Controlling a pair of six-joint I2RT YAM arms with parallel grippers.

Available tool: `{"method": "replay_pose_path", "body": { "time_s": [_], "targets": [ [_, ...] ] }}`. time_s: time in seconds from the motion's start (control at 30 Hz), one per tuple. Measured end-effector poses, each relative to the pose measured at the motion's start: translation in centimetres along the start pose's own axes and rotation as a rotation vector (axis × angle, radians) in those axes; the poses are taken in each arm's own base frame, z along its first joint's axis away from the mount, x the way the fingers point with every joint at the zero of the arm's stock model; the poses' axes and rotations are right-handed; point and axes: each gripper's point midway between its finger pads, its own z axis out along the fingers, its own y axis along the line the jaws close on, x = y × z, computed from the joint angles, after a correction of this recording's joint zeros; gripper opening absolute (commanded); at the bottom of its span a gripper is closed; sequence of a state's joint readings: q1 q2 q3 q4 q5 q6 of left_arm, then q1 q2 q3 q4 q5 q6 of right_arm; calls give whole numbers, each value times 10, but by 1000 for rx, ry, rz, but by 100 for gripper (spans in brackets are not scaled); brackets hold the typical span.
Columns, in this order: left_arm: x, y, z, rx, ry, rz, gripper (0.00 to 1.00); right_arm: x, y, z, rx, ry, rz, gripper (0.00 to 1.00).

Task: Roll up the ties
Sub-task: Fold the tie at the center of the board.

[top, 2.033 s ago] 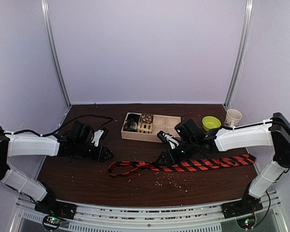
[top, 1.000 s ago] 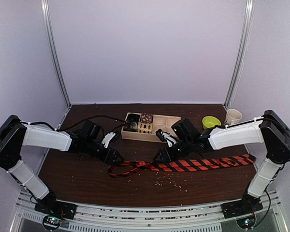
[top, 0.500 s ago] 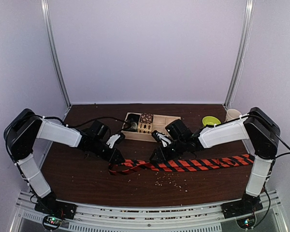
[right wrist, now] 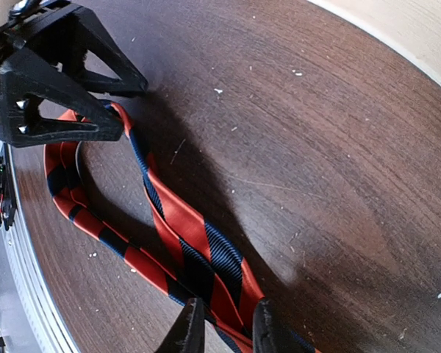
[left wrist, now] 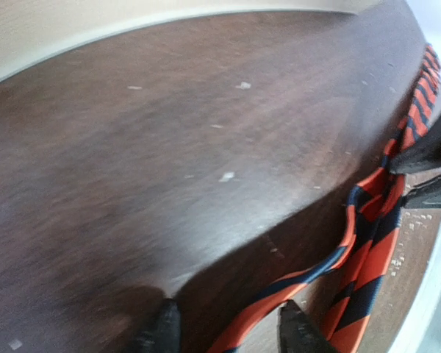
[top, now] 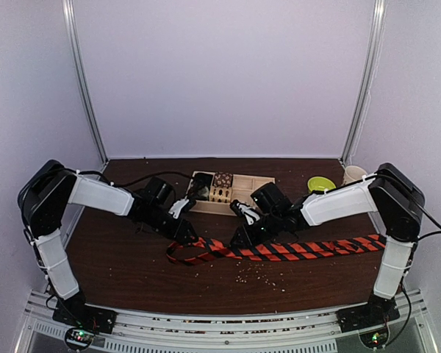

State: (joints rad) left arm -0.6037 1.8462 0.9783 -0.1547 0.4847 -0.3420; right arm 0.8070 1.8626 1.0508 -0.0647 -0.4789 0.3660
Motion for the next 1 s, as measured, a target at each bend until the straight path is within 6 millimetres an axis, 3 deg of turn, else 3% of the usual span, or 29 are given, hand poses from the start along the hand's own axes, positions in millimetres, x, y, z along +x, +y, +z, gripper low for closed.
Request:
{"method": "replay_pose_path", "body": {
  "time_s": [0.13,0.3,0.4,0.57,0.63,0.87,1.0],
  "targets": [
    [-3,3,-21,-66,-46,5,65,1,-2,2,4,7,3,17],
    [-18,-19,-79,-92,-242,92,67,12,-12,14,27,43,19,13],
    [-7,-25,-97,-87,-336,138,68,10,-15,14,30,42,24,12],
    [54,-11,-88,-123,-338,153,68,9,-18,15,40,44,35,11],
    [68,-4,-85,-145,-330,145,68,8,-19,15,42,43,36,11],
    [83,11,-82,-175,-391,118,67,7,-21,16,46,45,43,10],
    [83,12,-71,-158,-380,121,57,6,-21,16,46,44,43,10]
  ]
}}
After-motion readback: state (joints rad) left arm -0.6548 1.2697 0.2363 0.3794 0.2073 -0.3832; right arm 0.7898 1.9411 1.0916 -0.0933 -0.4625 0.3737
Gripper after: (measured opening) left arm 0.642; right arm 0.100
